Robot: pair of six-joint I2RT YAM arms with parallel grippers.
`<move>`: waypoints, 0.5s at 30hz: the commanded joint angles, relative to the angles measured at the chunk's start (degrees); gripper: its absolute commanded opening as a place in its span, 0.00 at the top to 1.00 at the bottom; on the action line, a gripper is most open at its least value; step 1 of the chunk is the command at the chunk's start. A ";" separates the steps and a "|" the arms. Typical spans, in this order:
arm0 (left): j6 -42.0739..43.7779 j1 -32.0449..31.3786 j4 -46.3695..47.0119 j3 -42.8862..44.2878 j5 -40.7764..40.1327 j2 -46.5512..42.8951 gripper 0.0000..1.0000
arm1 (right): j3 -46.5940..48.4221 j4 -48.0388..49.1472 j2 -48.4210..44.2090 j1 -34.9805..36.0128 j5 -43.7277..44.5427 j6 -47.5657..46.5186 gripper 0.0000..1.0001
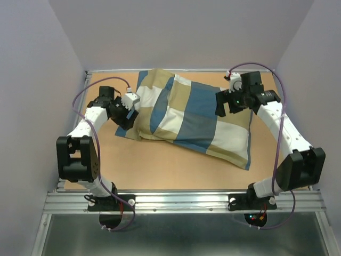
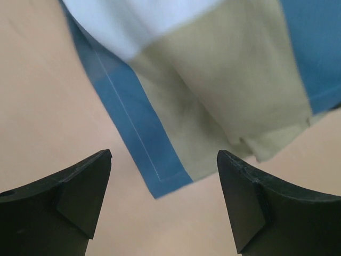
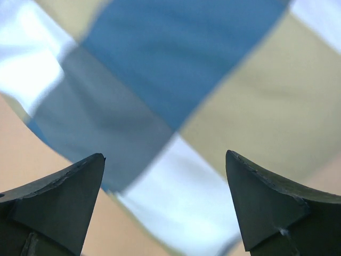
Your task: Put the pillow into the pillowcase
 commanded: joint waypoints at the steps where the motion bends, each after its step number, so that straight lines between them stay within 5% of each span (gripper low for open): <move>1: 8.06 0.13 -0.76 -7.67 -6.11 -1.69 0.07 | -12.75 -12.95 -5.76 -4.02 11.66 -12.59 0.00; 9: 4.82 0.05 7.60 -7.08 -13.04 8.04 0.07 | -28.61 -15.17 -9.23 -5.18 13.71 -15.96 0.00; 15: 3.49 0.05 6.47 -4.18 -17.54 15.97 0.32 | -29.85 -5.95 -0.53 -5.97 21.80 -15.42 0.00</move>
